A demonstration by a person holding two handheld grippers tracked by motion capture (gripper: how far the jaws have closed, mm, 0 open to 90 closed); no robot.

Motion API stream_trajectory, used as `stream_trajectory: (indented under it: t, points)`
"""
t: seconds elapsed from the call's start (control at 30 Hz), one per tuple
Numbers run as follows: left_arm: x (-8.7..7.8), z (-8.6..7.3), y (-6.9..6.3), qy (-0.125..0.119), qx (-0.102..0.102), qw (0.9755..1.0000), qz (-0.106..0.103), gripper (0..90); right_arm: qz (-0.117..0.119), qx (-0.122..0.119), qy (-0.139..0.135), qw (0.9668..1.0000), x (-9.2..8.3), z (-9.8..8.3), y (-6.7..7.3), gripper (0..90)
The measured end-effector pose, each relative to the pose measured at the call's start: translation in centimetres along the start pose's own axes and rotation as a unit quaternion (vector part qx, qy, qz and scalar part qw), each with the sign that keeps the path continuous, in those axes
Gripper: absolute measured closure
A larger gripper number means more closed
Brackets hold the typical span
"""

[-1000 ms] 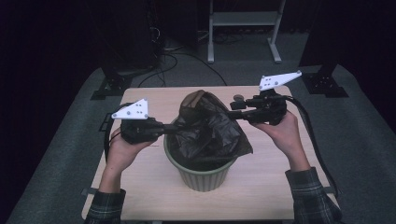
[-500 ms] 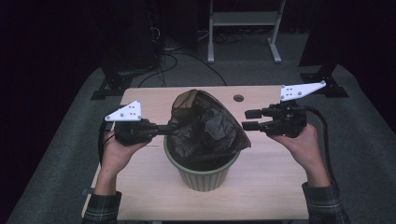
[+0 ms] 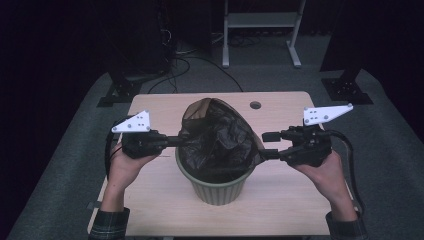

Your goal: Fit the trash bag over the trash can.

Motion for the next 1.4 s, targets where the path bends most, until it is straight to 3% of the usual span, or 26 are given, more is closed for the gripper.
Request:
stream_trajectory:
  t: [0.47, 0.57, 0.67, 0.7, 0.73, 0.77, 0.93, 1.17, 1.33, 1.4]
  points:
    - [0.2, -0.2, 0.0, 0.003, -0.003, 1.0, 0.0, 89.9, 0.01, 0.007, -0.009, 0.9999, -0.9, -0.8, 1.8, 34.9]
    - [0.3, -0.2, -0.1, 0.003, -0.003, 1.0, -0.002, 89.9, 0.013, 0.007, -0.002, 0.9999, -0.6, -1.1, 1.8, 48.5]
    - [0.1, -0.2, -0.1, 0.003, -0.003, 1.0, -0.002, 89.9, 0.009, 0.002, 0.013, 0.9999, 0.2, -1.6, 1.4, 68.9]
    - [0.1, -0.2, -0.1, 0.003, -0.003, 1.0, -0.002, 89.9, 0.009, 0.002, 0.013, 0.9999, 0.2, -1.6, 1.4, 68.9]
    - [-0.1, -0.3, -0.1, 0.002, -0.005, 1.0, -0.001, 89.9, -0.003, -0.008, 0.026, 0.9996, 0.7, -2.1, 1.0, 83.8]
    - [-0.2, -0.3, -0.1, 0.002, -0.006, 1.0, 0.0, 89.9, -0.011, -0.015, 0.029, 0.9994, 0.8, -2.2, 0.8, 88.8]
    - [-1.4, -0.6, 0.1, -0.003, -0.01, 0.9999, 0.004, 89.9, -0.052, -0.027, 0.033, 0.9977, 0.4, -2.4, -0.3, 89.9]
    - [-3.1, -1.5, 0.2, -0.003, -0.02, 0.9996, 0.019, 89.9, -0.129, -0.038, 0.027, 0.9906, -1.8, -2.0, -3.8, 89.9]
    - [-3.8, -2.3, 0.6, -0.007, -0.028, 0.9992, 0.027, 89.9, -0.131, -0.033, 0.021, 0.9906, -2.3, -2.5, -5.1, 89.4]
    - [-3.9, -2.3, 0.7, -0.018, -0.028, 0.999, 0.031, 81.0, -0.122, -0.031, 0.007, 0.992, -2.2, -2.4, -5.0, 78.3]
Point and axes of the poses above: each handheld gripper's, and its own axes: x roughly forward along the jaws, z roughly out of its top, y roughly to its left, the point moved 3 cm from there along x, roughly forward along the jaws, and after that the axes turned 13 degrees about -y, right-handed, at the moved point
